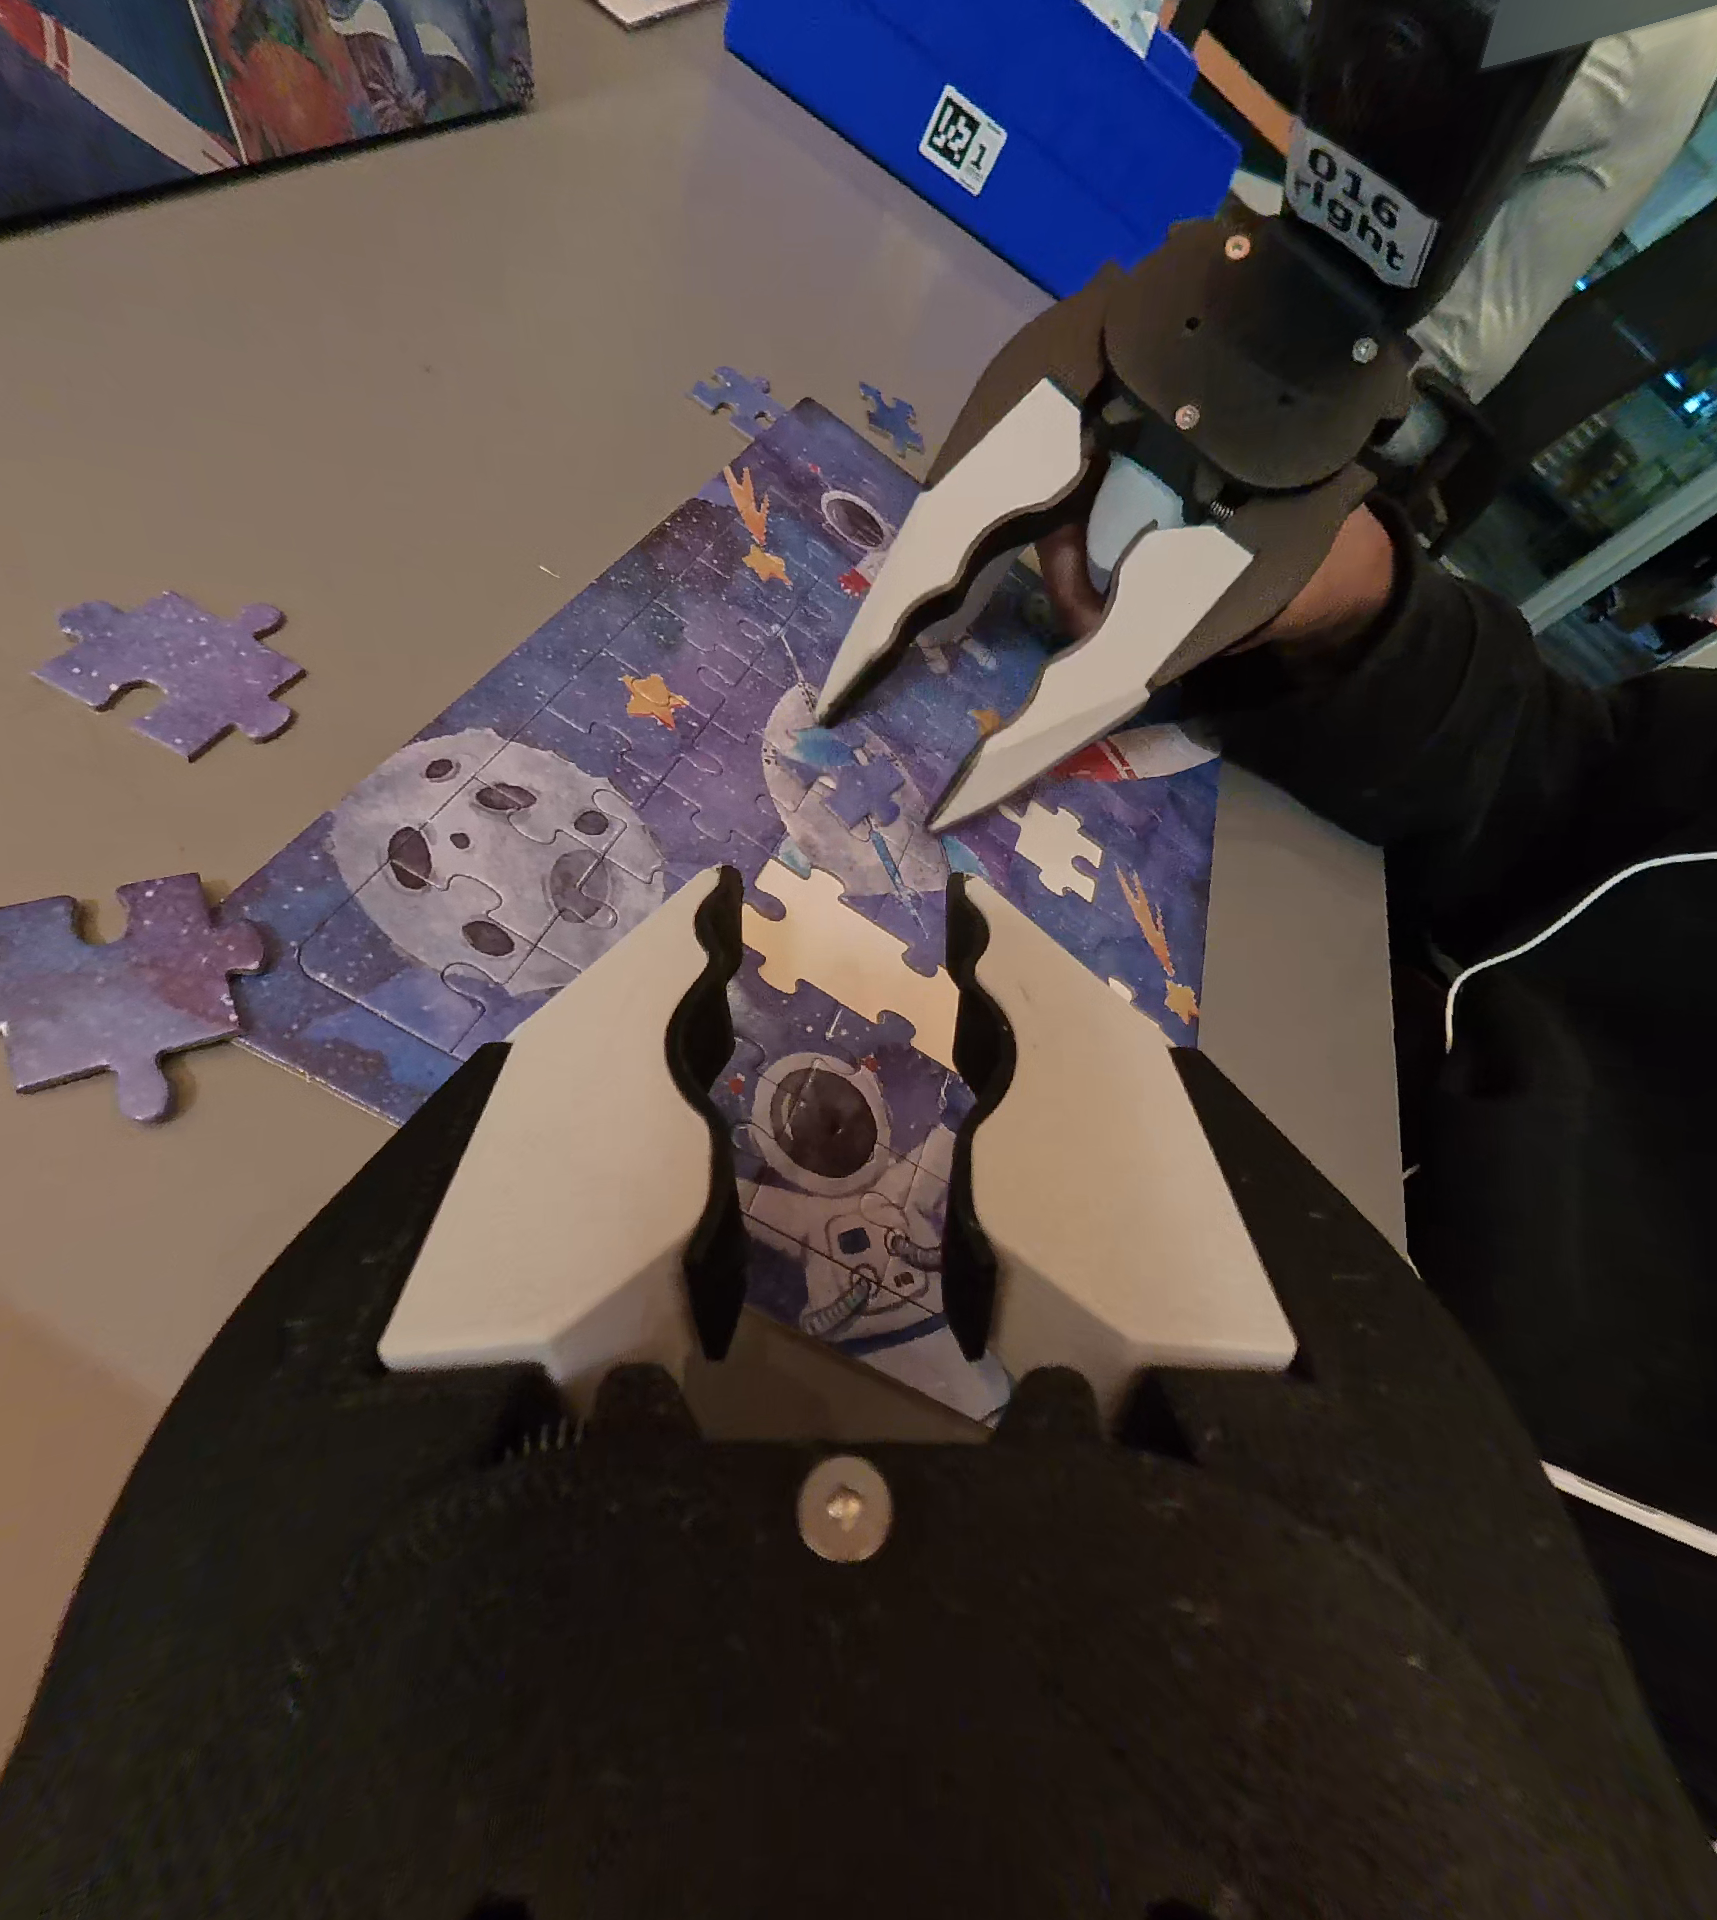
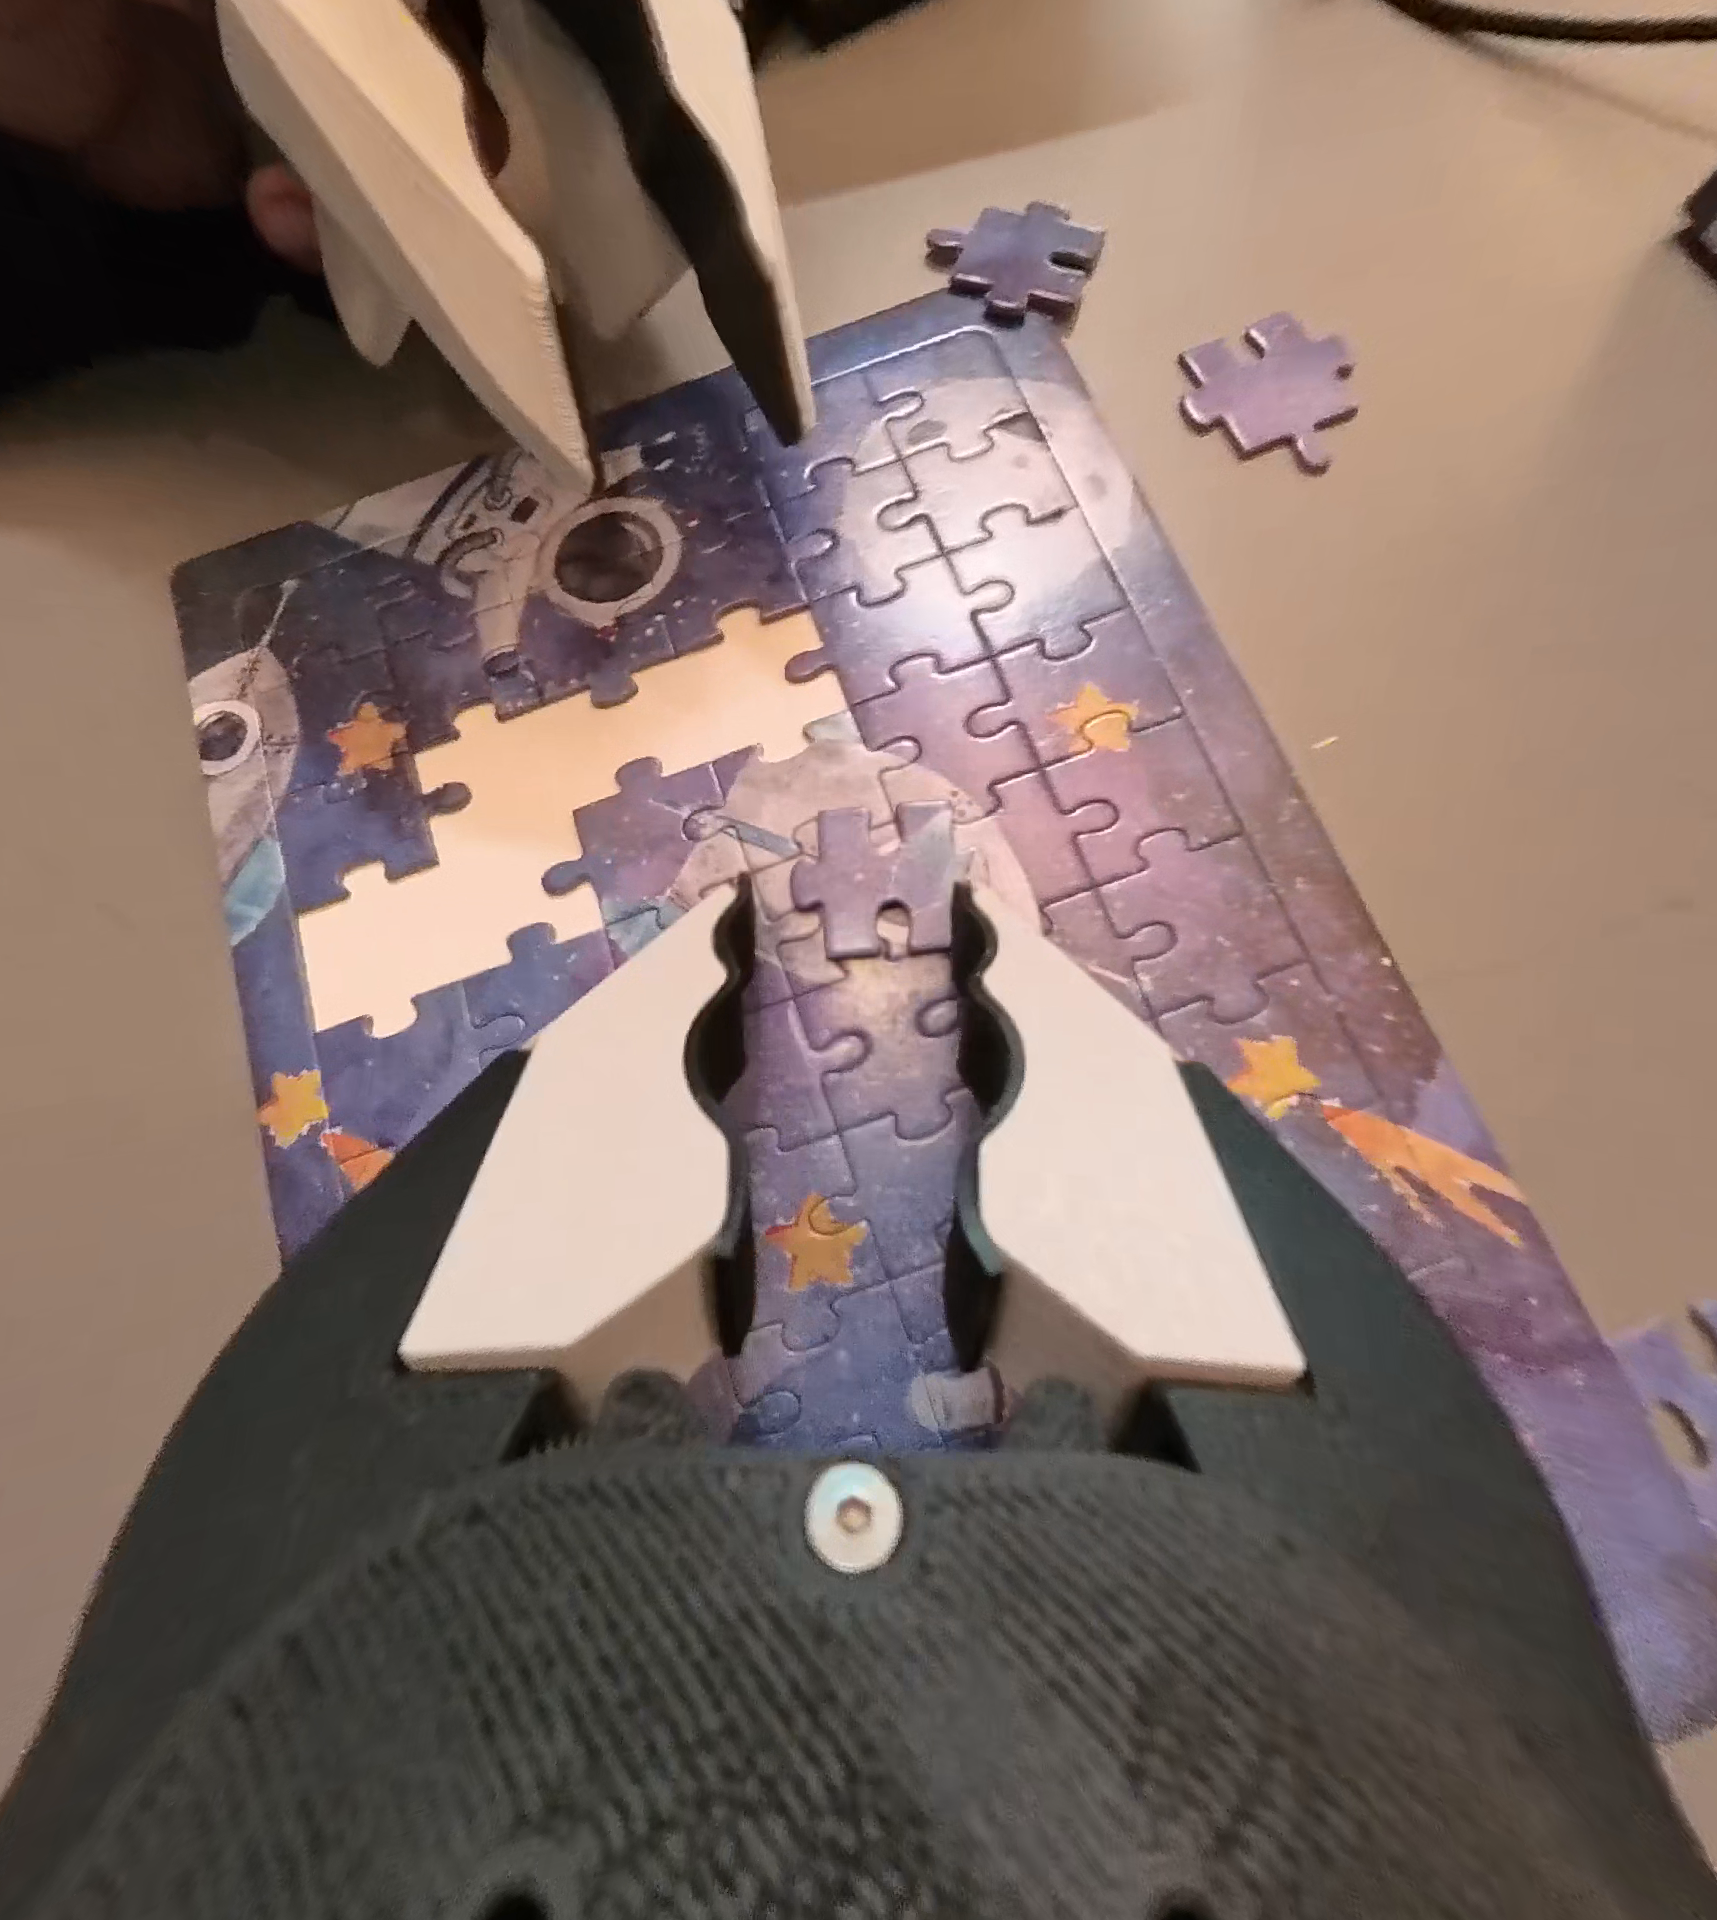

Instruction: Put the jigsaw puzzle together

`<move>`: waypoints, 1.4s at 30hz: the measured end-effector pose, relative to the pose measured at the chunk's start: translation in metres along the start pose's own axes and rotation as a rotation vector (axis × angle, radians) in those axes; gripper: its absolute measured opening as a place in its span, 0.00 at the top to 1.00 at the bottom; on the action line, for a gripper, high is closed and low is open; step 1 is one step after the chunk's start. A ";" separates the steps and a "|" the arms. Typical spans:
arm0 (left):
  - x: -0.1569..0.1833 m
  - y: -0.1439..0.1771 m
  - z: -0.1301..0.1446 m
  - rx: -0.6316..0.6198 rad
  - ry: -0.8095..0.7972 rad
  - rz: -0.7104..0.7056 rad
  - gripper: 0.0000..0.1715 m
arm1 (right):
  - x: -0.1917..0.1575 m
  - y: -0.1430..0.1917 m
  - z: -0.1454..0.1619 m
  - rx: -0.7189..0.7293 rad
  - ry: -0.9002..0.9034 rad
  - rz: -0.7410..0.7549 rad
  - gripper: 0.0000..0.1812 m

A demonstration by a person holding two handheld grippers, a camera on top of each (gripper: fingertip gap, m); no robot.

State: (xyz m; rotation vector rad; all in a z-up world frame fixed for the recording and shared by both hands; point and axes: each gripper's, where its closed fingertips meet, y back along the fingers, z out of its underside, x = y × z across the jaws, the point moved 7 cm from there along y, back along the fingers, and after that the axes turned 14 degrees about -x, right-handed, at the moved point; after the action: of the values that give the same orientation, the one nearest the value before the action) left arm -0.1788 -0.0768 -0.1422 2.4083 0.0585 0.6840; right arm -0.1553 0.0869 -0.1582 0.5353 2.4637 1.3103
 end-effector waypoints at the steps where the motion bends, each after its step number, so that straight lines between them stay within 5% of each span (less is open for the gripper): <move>1: 0.000 0.000 0.000 0.001 0.000 -0.001 0.79 | -0.001 0.000 0.000 -0.003 0.014 0.010 0.79; 35: 0.000 -0.001 0.001 -0.012 -0.005 -0.016 0.79 | 0.012 0.008 0.009 -0.026 -0.075 0.038 0.74; 42: 0.000 -0.001 0.001 -0.014 -0.005 -0.017 0.79 | 0.008 0.010 0.010 -0.020 -0.095 -0.056 0.76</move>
State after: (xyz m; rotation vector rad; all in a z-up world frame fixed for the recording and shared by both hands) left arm -0.1782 -0.0763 -0.1438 2.3938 0.0715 0.6684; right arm -0.1558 0.1029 -0.1556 0.5079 2.3682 1.2570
